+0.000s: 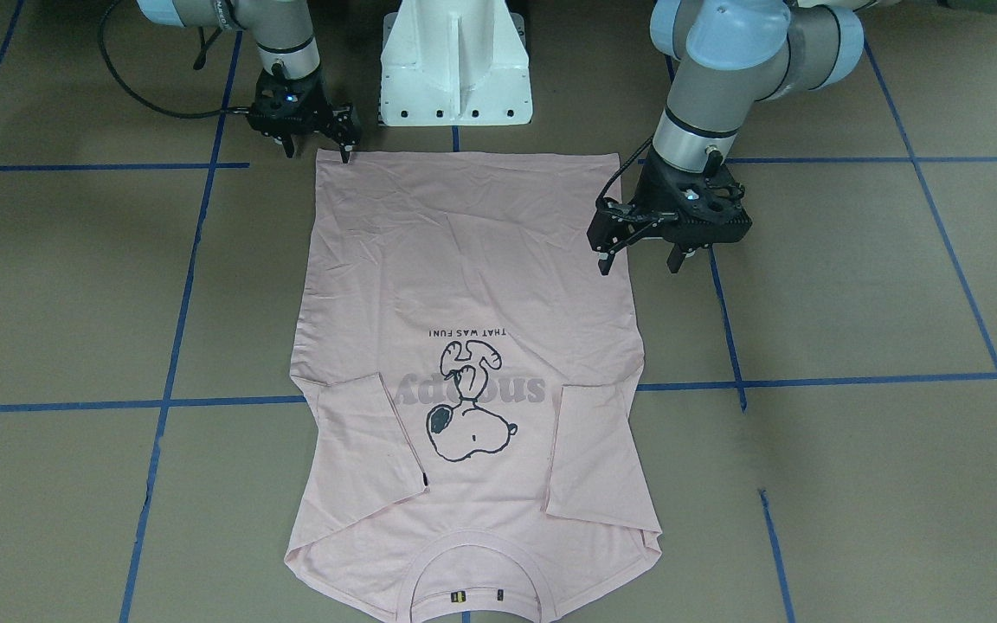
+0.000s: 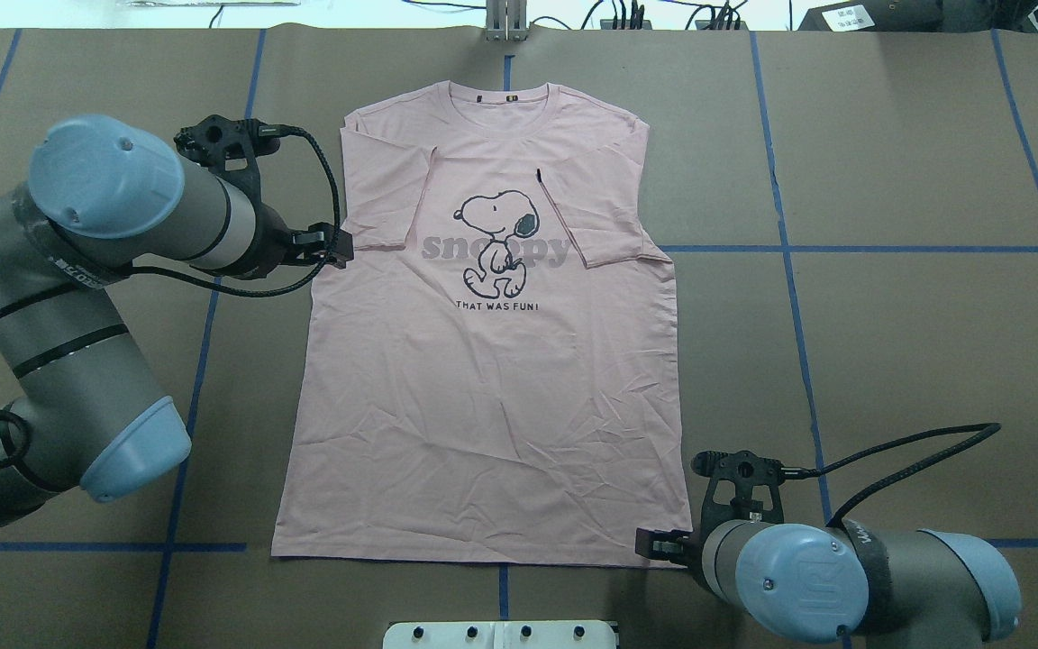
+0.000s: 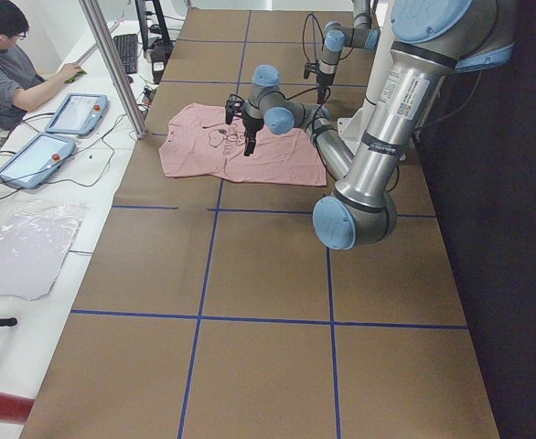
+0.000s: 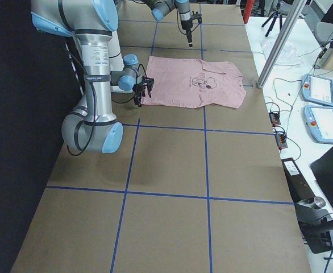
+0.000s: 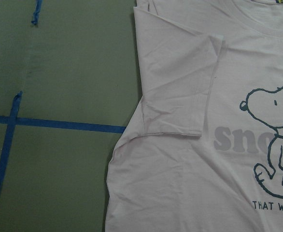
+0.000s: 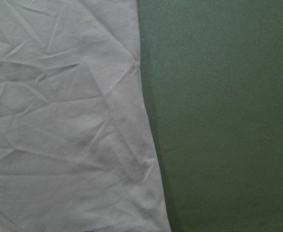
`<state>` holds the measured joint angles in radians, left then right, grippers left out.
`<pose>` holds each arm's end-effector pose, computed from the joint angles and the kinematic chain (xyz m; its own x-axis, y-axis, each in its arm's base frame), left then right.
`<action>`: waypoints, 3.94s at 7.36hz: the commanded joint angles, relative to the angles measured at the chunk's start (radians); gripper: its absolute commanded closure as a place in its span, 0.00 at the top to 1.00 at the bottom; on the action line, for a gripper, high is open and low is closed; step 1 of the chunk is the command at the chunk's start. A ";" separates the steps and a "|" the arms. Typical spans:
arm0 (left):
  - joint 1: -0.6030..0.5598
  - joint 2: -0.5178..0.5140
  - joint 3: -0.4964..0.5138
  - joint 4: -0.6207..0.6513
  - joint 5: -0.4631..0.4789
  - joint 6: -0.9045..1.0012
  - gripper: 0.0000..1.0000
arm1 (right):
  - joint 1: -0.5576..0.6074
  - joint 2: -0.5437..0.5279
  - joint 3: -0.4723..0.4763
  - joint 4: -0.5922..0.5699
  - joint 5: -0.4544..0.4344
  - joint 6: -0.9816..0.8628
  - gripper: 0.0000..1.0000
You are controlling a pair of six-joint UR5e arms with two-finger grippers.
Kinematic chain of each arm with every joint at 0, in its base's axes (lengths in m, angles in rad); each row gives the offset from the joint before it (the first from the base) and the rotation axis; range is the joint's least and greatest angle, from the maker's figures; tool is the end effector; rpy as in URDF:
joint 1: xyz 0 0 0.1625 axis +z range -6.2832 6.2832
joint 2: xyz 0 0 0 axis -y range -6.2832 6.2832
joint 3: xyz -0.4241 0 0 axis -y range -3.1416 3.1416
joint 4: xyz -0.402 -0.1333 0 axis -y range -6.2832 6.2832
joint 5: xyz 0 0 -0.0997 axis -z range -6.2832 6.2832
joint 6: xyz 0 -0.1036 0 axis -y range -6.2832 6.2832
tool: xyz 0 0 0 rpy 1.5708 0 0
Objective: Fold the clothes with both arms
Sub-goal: 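Lower the left gripper along the shirt side to the hem corner, then grasp both hem corners with the left and right grippers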
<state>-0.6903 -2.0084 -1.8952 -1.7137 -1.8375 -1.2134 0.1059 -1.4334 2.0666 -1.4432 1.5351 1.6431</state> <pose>0.4034 -0.4706 0.2524 0.6052 -0.0621 -0.7936 0.2591 0.9580 0.1226 -0.5083 -0.1918 0.3510 0.7089 0.1480 0.6896 -0.1818 0.9830 -0.0240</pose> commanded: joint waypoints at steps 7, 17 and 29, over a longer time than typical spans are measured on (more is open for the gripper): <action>0.003 0.000 0.013 -0.003 0.000 0.002 1.00 | -0.009 0.002 0.004 0.004 0.022 0.000 0.00; 0.474 0.295 -0.147 -0.087 0.245 -0.584 1.00 | 0.005 -0.004 0.082 0.007 -0.007 0.000 0.00; 0.517 0.324 -0.142 -0.079 0.244 -0.597 0.61 | 0.009 0.007 0.089 0.007 -0.004 -0.002 0.00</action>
<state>-0.1725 -1.6836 -2.0355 -1.7933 -1.5932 -1.8113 0.1144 -1.4266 2.1514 -1.4358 1.5303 1.6426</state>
